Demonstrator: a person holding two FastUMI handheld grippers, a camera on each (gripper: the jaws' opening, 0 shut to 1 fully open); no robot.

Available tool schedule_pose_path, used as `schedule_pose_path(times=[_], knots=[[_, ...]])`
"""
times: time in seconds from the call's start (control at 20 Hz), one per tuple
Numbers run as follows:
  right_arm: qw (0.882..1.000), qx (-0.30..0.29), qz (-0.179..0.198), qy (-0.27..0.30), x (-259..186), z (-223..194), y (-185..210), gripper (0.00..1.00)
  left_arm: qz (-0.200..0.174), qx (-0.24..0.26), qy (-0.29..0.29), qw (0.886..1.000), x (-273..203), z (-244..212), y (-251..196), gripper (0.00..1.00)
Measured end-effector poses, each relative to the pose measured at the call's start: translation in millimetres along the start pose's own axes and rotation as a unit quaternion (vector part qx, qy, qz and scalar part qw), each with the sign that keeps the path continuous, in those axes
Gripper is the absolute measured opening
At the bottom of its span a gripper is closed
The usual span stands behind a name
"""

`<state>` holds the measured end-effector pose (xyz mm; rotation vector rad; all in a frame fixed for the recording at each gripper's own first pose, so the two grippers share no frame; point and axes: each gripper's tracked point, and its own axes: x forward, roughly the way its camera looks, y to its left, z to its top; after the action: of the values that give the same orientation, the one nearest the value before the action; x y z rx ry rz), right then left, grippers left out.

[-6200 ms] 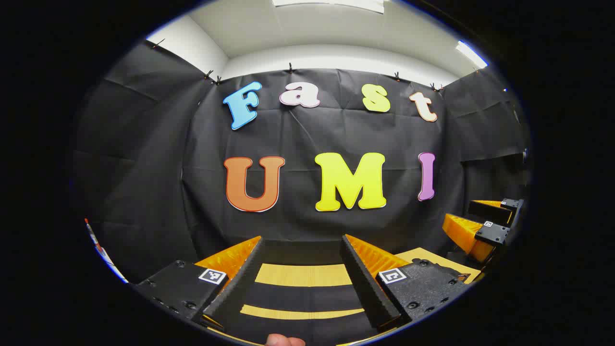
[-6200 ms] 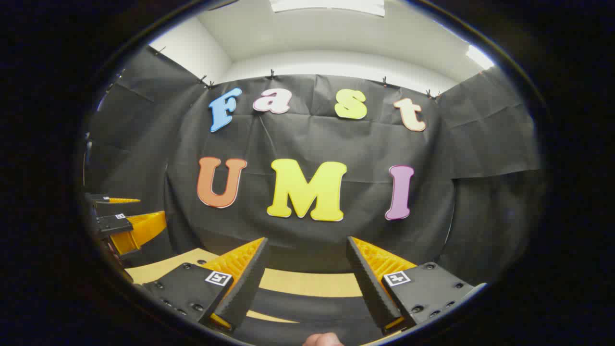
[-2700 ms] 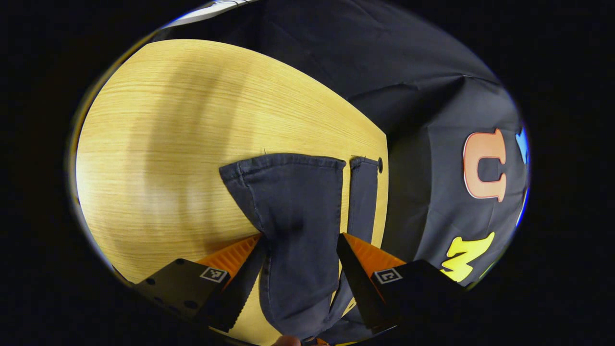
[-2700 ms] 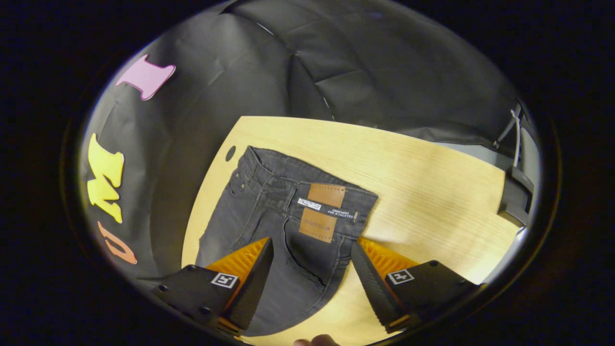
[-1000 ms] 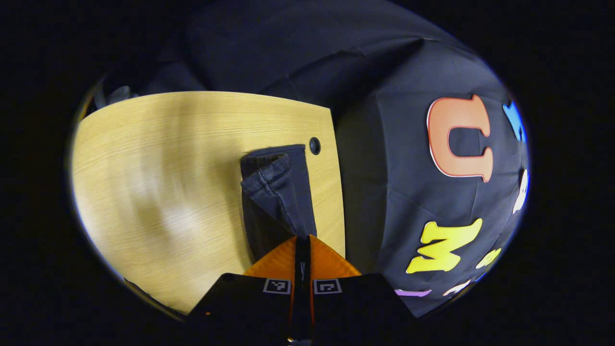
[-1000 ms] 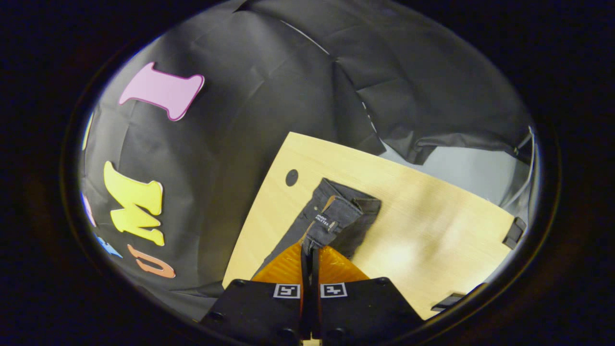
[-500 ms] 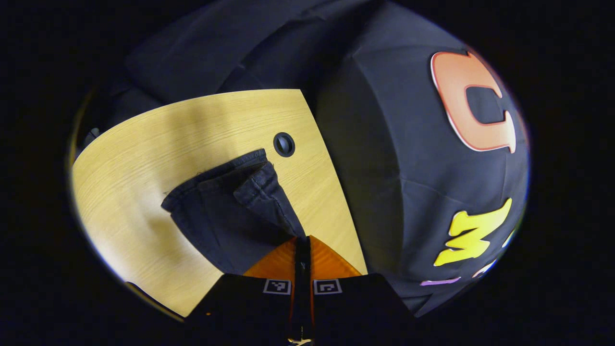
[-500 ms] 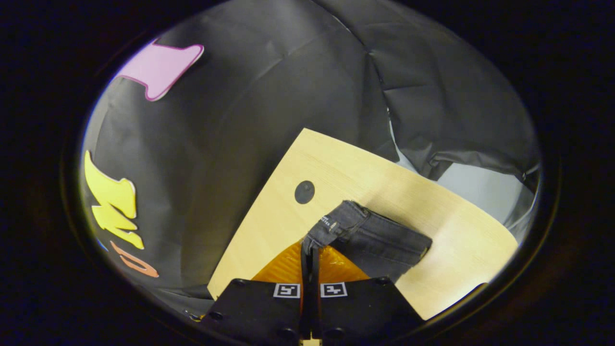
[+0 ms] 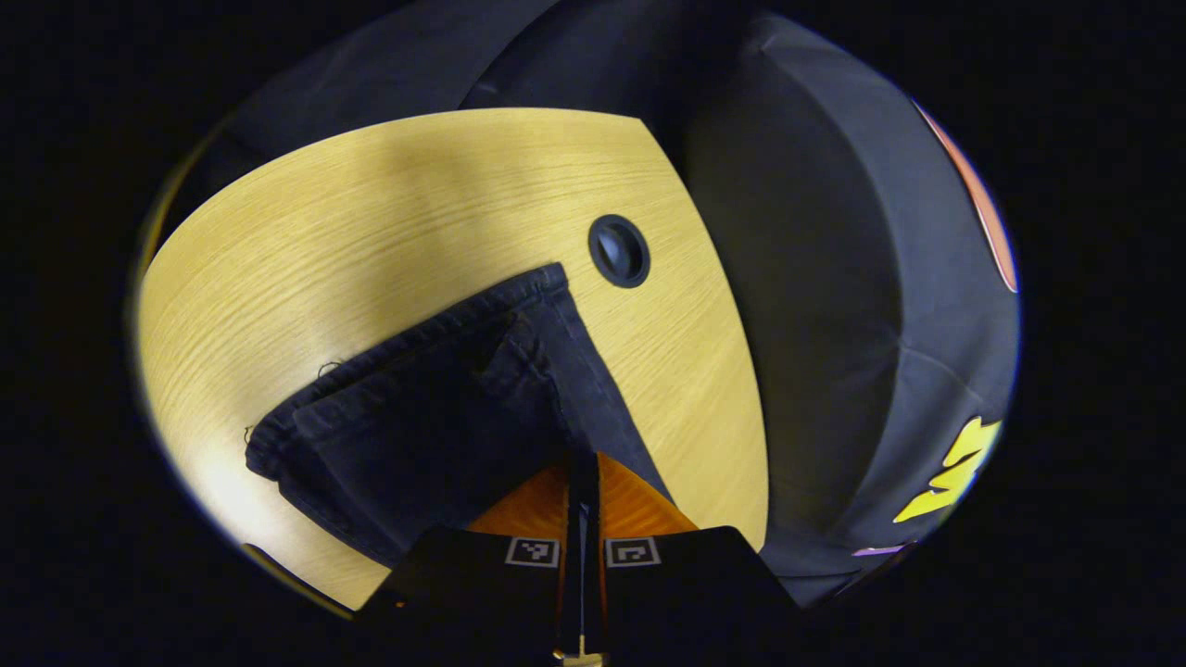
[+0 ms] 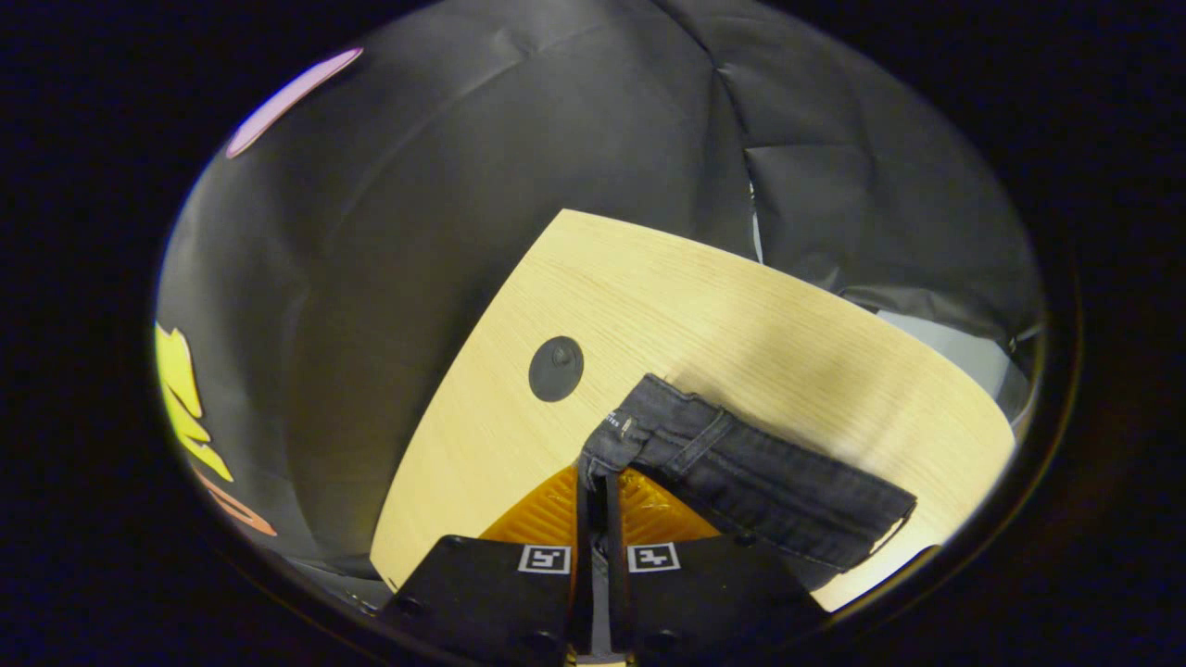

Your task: Grasp the waist and the cuffs of the jeans and fold them to make the two legs overlap; first hold the waist and fold one-third of the jeans toward the cuffs, then hold the cuffs and fold the remaining one-third in the same direction to finish folding.

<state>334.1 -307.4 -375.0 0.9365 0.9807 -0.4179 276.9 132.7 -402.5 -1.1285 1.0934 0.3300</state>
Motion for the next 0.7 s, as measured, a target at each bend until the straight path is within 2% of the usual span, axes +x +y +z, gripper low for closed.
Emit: schedule_pose_path(times=[0.15, 0.2, 0.25, 0.3, 0.35, 0.4, 0.45, 0.5, 0.55, 0.6, 0.65, 0.7], knots=[[1.000, -0.006, 0.003, -0.005, 2, 0, 4, 0.10, -0.004, 0.009, 0.010, 1.000, -1, 2, -2, 0.08], [1.000, -0.003, 0.007, -0.006, 2, 2, 9, 0.15, -0.002, 0.018, 0.015, 1.000, -2, 2, -2, 0.10], [1.000, -0.004, 0.009, -0.008, 2, -1, 11, 0.26, 0.004, 0.027, 0.015, 1.000, -2, 0, -2, 0.20], [1.000, -0.008, 0.011, -0.010, 0, 0, 13, 0.34, 0.009, 0.034, 0.018, 0.999, -3, -1, -4, 0.22], [1.000, -0.014, 0.014, -0.012, 0, -2, 17, 0.34, 0.001, 0.044, 0.016, 0.999, -4, -1, -10, 0.29], [1.000, -0.023, 0.015, -0.016, -2, -1, 21, 0.47, 0.010, 0.050, 0.015, 0.999, -7, -3, -9, 0.26], [0.999, -0.029, 0.016, -0.021, -5, -1, 24, 0.58, 0.020, 0.056, 0.008, 0.998, -10, -1, -7, 0.70], [0.999, -0.034, 0.019, -0.027, -11, 0, 29, 0.69, 0.026, 0.058, 0.000, 0.998, -13, 0, -8, 0.75], [0.999, -0.039, 0.018, -0.030, -20, 1, 29, 0.76, 0.026, 0.059, -0.006, 0.998, -18, -1, -12, 0.71], [0.998, -0.043, 0.017, -0.040, -28, 4, 30, 0.82, 0.020, 0.062, -0.010, 0.998, -28, -2, -20, 0.72], [0.997, -0.049, 0.014, -0.050, -37, 7, 31, 0.82, 0.013, 0.069, -0.014, 0.997, -37, -3, -25, 0.72], [0.996, -0.066, 0.010, -0.066, -52, 11, 31, 0.90, -0.004, 0.082, -0.015, 0.996, -53, -8, -39, 0.72]])
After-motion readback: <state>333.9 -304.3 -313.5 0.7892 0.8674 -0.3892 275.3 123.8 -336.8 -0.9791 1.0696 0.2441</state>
